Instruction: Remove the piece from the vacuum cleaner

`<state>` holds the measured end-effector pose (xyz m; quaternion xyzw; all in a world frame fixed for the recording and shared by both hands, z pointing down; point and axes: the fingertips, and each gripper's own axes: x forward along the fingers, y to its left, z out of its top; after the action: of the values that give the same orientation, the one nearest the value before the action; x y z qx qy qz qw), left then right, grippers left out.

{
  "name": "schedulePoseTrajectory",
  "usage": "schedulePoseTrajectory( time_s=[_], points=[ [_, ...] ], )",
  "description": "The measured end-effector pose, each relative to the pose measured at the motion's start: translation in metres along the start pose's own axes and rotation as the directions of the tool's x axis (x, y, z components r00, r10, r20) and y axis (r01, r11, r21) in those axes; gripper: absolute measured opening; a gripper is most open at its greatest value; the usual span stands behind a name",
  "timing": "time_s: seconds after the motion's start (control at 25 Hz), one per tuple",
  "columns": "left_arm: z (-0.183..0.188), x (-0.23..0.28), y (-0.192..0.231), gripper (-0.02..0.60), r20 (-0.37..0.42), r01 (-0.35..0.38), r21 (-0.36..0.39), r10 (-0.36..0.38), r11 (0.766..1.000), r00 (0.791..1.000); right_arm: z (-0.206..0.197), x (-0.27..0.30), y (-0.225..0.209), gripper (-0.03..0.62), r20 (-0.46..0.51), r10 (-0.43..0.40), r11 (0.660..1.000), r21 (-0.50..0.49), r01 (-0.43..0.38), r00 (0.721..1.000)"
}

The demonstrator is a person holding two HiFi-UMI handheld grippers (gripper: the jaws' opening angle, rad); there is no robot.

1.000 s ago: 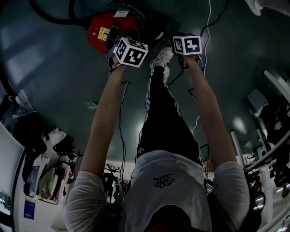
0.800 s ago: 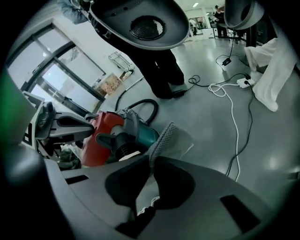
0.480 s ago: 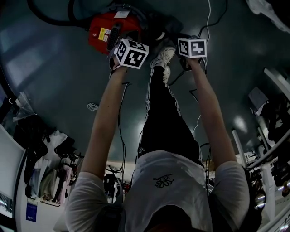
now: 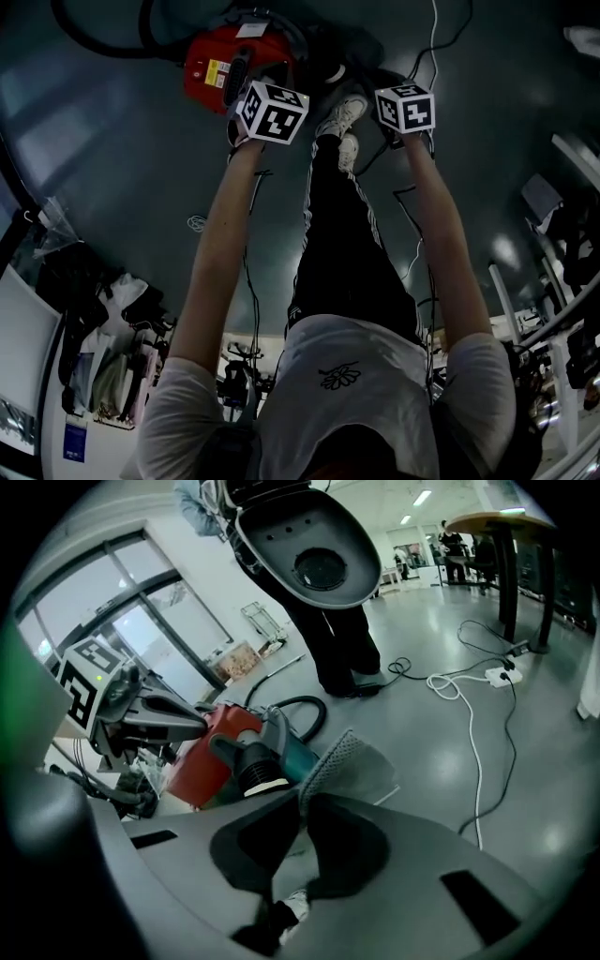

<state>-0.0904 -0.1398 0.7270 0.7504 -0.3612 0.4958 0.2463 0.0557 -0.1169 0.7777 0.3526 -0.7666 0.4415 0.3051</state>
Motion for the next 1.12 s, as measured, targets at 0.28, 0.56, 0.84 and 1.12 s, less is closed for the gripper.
schedulePoseTrajectory(
  time_s=[0.28, 0.56, 0.84, 1.12],
  points=[
    [0.000, 0.000, 0.002, 0.002, 0.027, -0.015, -0.025, 0.016, 1.000, 1.000, -0.001, -0.001, 0.001, 0.038, 0.005, 0.037, 0.998, -0.044, -0.037, 0.999],
    [0.000, 0.001, 0.002, 0.002, 0.030, -0.021, -0.031, 0.022, 0.999, 0.999, -0.010, -0.005, 0.004, 0.038, 0.060, 0.050, 0.995, -0.089, -0.044, 0.997],
    [0.000, -0.001, 0.001, 0.002, 0.039, -0.039, -0.028, 0.040, 0.999, 0.998, -0.012, -0.008, 0.006, 0.038, 0.025, 0.056, 0.965, -0.257, -0.048, 0.998],
    [0.000, -0.001, 0.002, 0.002, 0.038, -0.035, -0.023, 0.036, 0.999, 0.999, -0.010, -0.007, 0.008, 0.038, -0.014, 0.060, 0.924, -0.378, -0.061, 0.998]
  ],
)
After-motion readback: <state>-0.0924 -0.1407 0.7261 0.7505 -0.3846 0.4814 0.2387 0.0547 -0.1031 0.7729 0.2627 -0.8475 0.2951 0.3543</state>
